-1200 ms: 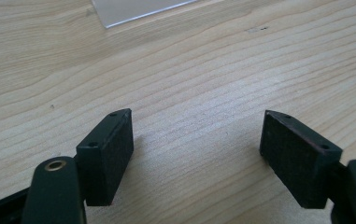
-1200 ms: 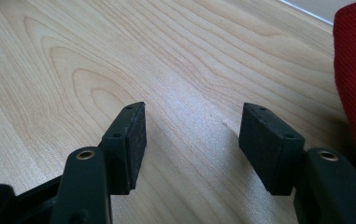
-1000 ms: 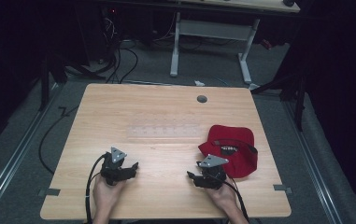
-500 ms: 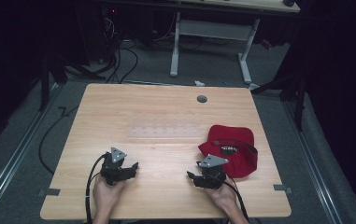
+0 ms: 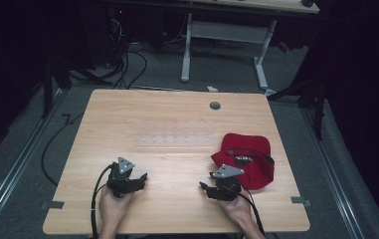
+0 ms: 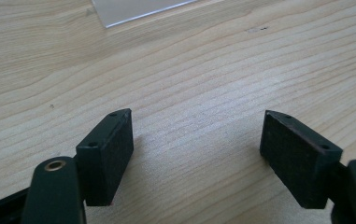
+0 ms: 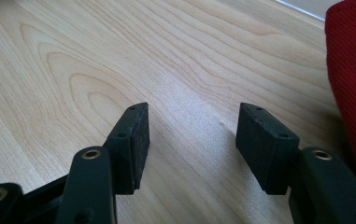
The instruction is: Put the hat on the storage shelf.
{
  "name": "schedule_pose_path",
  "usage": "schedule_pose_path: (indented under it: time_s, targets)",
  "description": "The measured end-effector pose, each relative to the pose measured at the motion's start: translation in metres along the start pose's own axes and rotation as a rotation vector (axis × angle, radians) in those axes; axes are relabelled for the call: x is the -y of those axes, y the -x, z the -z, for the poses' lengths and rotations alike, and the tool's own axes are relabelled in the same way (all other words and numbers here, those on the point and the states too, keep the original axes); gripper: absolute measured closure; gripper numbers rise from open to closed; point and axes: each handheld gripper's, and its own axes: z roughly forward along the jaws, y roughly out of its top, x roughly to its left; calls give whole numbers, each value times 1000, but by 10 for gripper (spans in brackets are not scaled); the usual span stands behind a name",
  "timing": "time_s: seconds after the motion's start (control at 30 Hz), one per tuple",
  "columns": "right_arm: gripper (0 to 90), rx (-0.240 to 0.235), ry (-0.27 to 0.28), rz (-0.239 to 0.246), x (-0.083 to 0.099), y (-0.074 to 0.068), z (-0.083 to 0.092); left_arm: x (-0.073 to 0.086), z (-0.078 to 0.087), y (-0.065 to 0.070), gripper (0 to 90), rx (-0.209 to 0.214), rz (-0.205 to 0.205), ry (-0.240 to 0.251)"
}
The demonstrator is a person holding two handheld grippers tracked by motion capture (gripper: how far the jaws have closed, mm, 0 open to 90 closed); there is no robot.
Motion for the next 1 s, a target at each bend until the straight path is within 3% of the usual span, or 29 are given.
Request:
schedule_pose_path:
  time_s: [0.27, 0.67, 1.0]
  targets:
    - [458, -10, 6, -1, 1, -1, 2, 0, 0, 0, 261, 0, 0, 0]
    - [486, -11, 75, -7, -1, -1, 28, 0, 0, 0, 261, 0, 0, 0]
    - [502, 0, 121, -54, 0, 10, 46, 0, 0, 0, 261, 0, 1, 0]
